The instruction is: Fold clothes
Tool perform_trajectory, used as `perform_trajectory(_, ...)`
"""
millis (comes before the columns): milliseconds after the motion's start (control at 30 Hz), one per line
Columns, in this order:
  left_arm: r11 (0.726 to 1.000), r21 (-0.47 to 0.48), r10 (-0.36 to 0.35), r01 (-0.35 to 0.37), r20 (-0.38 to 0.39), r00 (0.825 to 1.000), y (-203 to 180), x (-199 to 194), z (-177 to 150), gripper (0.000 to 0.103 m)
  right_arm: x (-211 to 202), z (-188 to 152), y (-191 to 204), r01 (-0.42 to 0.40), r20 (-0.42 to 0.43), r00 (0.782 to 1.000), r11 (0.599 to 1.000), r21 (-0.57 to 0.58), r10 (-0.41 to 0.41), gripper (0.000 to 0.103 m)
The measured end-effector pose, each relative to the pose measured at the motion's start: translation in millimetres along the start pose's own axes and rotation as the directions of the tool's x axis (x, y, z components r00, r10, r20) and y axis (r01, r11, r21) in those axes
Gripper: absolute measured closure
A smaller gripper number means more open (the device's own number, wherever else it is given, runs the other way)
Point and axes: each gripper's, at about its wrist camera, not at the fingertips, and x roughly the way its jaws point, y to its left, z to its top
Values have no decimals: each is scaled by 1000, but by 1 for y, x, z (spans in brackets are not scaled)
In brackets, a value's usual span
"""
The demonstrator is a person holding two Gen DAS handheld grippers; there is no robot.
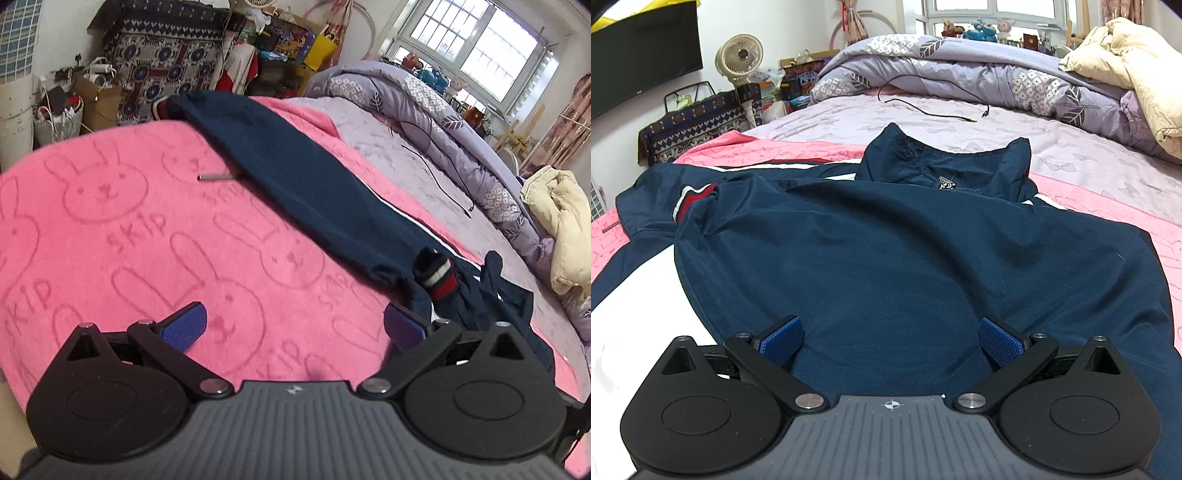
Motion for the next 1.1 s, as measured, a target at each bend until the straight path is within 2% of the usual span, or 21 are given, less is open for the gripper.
perform_trajectory(433,999,33,-2,3,-38,999,-12,4,-14,1,0,0,0,1,0,1000,1000,-1,-1,0)
perform_trajectory(533,997,58,-45,49,-68,997,-22,5,-17,1,0,0,0,1,0,1000,1000,-1,-1,0)
perform_trajectory(600,987,95,-121,133,-121,985,-38,6,-20,1,0,0,0,1,0,1000,1000,-1,-1,0)
perform_trajectory(633,973,121,-176,196,-159,972,-50,7,-23,1,0,0,0,1,1,1000,1000,-1,-1,0)
perform_trajectory(667,950,157,-236,271,-211,949,-67,8,-27,1,0,0,0,1,1,1000,1000,-1,-1,0)
perform_trajectory(733,877,227,-342,423,-325,882,-106,10,-37,1,0,0,0,1,1,1000,1000,-1,-1,0)
perform_trajectory(833,772,336,-393,539,-414,821,-162,12,-55,1,0,0,0,2,1,1000,1000,-1,-2,0)
perform_trajectory(900,742,403,-356,536,-440,824,-188,18,-65,1,0,0,0,2,1,1000,1000,-1,-2,0)
perform_trajectory(967,733,444,-314,515,-451,835,-204,26,-73,1,0,0,0,2,1,1000,1000,-1,-2,0)
perform_trajectory(1100,719,470,-280,512,-478,832,-214,34,-84,1,0,0,0,2,1,1000,1000,-1,-2,0)
